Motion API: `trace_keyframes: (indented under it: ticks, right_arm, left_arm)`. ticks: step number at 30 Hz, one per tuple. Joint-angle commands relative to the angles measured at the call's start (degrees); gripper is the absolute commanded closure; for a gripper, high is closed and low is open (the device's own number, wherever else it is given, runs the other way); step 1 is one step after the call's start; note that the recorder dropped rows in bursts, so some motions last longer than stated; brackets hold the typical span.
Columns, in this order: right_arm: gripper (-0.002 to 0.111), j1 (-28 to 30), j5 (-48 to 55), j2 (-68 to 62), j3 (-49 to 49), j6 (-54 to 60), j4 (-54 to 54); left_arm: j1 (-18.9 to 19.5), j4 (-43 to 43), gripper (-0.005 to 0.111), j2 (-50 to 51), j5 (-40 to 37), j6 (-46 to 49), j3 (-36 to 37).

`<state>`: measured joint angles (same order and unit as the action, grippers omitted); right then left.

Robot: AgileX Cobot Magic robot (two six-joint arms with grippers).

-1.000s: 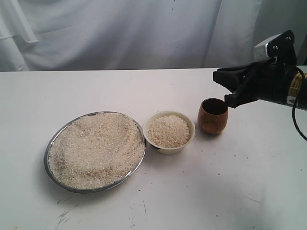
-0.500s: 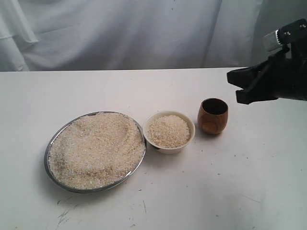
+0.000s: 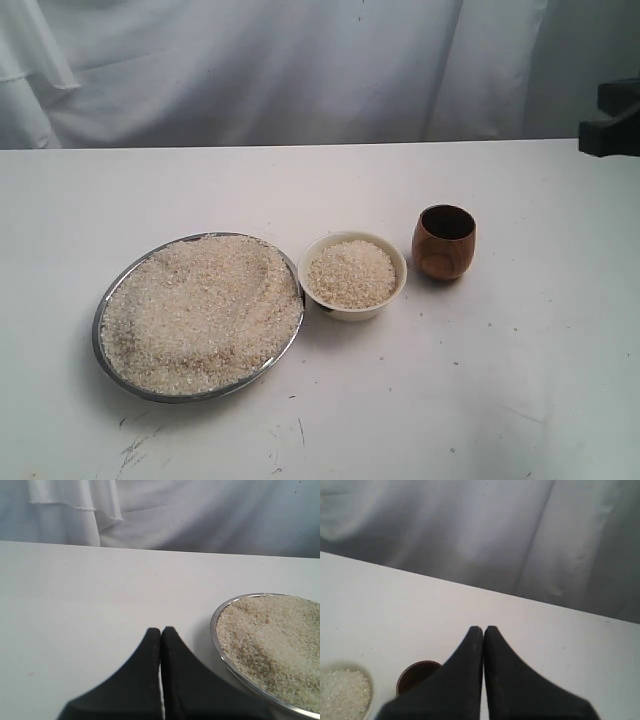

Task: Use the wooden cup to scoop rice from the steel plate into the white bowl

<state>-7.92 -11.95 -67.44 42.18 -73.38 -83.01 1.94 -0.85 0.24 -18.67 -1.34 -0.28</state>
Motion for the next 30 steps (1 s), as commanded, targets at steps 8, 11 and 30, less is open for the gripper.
trace_keyframes:
  ticks: [8, 11, 30]
  right_arm:
    - [0.108, 0.2, 5.7, 5.3, -0.3, -5.3, 0.0]
    - [0.108, 0.2, 5.7, 6.2, -0.3, -6.2, 0.0]
    - [0.108, 0.2, 14.5, 25.8, -17.5, -5.8, 0.0]
  left_arm:
    - [0.1, -0.1, 0.107, -0.2, 0.4, 0.0, 0.3]
    - [0.1, -0.1, 0.107, -0.2, 0.4, 0.0, 0.3]
    - [0.1, -0.1, 0.107, -0.2, 0.4, 0.0, 0.3]
